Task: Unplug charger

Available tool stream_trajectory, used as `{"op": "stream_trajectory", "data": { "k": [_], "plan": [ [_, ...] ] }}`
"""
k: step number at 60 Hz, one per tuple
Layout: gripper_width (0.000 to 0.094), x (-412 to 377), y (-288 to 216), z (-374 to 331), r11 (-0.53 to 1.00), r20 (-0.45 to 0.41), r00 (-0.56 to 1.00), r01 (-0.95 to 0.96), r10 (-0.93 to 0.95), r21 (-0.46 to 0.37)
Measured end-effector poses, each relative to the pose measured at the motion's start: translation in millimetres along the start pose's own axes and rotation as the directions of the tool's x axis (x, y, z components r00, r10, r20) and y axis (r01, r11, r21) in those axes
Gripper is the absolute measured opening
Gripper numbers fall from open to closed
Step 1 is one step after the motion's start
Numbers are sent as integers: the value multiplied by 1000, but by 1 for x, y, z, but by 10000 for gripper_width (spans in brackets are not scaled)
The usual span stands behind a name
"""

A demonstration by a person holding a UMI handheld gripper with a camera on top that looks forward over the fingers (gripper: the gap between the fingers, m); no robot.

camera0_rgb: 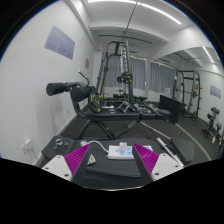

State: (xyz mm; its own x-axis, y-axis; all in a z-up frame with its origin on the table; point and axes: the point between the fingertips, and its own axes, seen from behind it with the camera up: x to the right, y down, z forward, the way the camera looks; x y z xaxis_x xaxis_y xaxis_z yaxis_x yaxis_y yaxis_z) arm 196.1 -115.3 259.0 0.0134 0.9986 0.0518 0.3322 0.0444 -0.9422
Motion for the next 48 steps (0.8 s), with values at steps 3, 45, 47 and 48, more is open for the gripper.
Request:
{"op": "stream_trajectory", "data": {
  "k": [3, 45, 47, 48],
  "plan": [
    [856, 9, 9, 4, 1000, -12, 1000, -5, 4, -13],
    [859, 56, 110, 160, 996, -81, 995, -58, 52, -70],
    [859, 55, 110, 173, 996, -73, 996, -57, 52, -62],
    [858, 56, 110, 179, 997, -71, 996, -56, 52, -59]
  ]
}}
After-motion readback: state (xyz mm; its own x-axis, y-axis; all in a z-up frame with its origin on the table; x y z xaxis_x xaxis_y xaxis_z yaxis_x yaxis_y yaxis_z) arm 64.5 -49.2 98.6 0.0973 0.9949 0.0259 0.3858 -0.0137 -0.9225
